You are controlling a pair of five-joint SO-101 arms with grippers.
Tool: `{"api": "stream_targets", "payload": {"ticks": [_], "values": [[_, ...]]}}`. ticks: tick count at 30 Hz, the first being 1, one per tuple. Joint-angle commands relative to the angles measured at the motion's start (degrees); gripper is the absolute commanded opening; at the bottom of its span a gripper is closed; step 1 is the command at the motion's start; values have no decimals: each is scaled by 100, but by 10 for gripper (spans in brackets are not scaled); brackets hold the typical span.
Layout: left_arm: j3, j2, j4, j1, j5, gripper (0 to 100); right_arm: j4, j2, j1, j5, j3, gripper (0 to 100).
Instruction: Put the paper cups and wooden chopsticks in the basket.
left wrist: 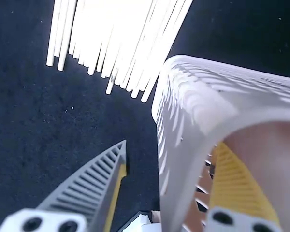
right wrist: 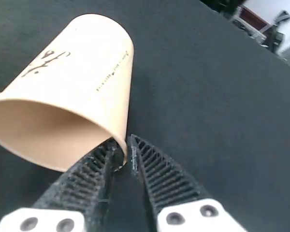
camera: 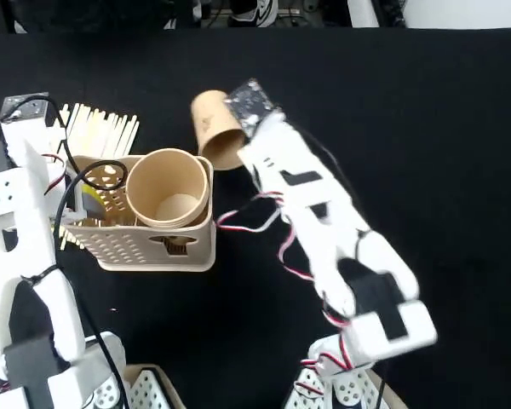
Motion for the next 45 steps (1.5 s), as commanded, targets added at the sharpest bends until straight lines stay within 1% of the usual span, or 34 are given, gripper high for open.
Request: {"api": "stream_targets", "payload": {"ticks": [1, 2, 4, 9, 13, 16, 18, 21, 22, 26, 31, 32, 35, 38, 40, 44, 45], "values": [[-163, -79, -53, 145, -18, 278, -70, -1262, 536, -53, 523, 11], [-154, -70, -35, 215, -18, 278, -9, -1613, 695, -53, 699, 11], [-145, -53, -18, 382, -18, 278, 475, -2387, 985, -88, 919, 11], [-145, -53, -9, 831, 0, 274, 2514, -4426, 1670, -765, 655, 11], [-180, -97, -9, 1112, 352, 190, 3947, -5604, 1890, -905, 22, 11], [-207, -97, -9, 1393, 589, 130, 4949, -5982, 1890, -967, -716, 11], [-207, -97, -9, 1648, 633, 99, 5582, -6000, 1899, -1169, -1367, 11], [-215, -97, -9, 2070, 659, 46, 6435, -5833, 1899, -1266, -2369, 11], [-233, -97, -9, 2211, 774, 32, 6673, -5745, 1899, -1327, -2686, 11], [-514, -79, 0, 2642, 1363, 30, 7429, -5297, 1873, -1512, -3837, 11], [-681, -53, -70, 2879, 1477, 33, 8387, -4646, 1846, -1820, -5402, 11], [-673, -35, -158, 2897, 1477, 33, 8580, -4497, 1793, -1873, -5727, 11], [-558, 9, -730, 2888, 1486, 34, 9248, -3978, 1319, -1969, -6677, 11], [-593, 62, -844, 3020, 1732, 34, 9600, -3354, 747, -2163, -7310, 11], [-629, 114, -818, 3108, 1829, 62, 9609, -3020, 501, -2251, -7407, 11], [-585, 237, -730, 3108, 1837, 238, 9626, -2703, 185, -2409, -7222, 11], [-585, 273, -738, 3090, 1846, 263, 9626, -2721, 167, -2409, -7143, 11]]}}
